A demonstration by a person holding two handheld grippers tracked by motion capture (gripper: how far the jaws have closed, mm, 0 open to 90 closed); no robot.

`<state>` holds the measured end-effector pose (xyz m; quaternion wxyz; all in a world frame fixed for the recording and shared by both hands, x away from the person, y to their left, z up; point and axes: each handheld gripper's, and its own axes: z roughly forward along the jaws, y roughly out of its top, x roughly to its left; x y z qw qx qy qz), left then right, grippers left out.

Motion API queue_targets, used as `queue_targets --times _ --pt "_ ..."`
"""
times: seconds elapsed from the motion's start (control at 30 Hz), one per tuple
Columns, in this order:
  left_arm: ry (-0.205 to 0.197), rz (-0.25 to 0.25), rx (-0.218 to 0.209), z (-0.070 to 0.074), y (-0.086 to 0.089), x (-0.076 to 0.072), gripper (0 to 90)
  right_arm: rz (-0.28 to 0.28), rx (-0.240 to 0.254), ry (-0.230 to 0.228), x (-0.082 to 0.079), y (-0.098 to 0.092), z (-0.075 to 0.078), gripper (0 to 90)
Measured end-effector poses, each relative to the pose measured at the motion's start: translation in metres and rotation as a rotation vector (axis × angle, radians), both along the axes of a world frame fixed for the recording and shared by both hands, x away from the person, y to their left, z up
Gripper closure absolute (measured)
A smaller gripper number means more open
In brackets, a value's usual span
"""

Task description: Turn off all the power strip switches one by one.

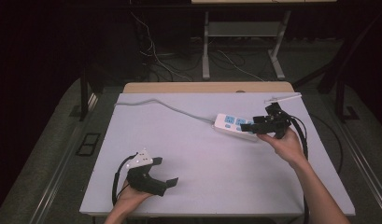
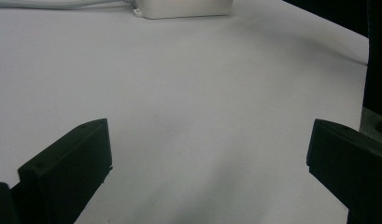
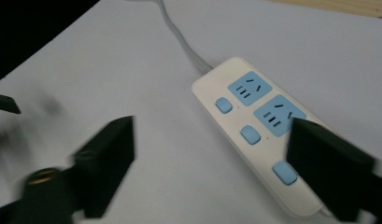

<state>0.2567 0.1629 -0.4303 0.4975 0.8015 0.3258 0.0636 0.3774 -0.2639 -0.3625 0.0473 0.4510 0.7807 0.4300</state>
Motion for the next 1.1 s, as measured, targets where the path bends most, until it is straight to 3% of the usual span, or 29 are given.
queue_targets --times 0.13,0.53,0.87,1.1 --pt "0.001 0.002 -0.002 0.0 0.0 0.0 0.0 0.0 0.022 -0.018 -0.015 -0.009 -0.001 0.4" --pt "0.004 0.008 -0.005 0.0 0.0 0.0 0.0 0.019 0.06 -0.039 -0.058 -0.026 -0.013 0.4" --pt "0.01 0.01 -0.002 -0.001 0.001 0.0 0.0 -0.005 0.093 -0.063 -0.096 -0.034 -0.035 0.4" --pt "0.011 0.015 -0.001 -0.001 0.003 0.001 0.0 -0.004 0.076 -0.06 -0.117 -0.035 -0.054 0.4"
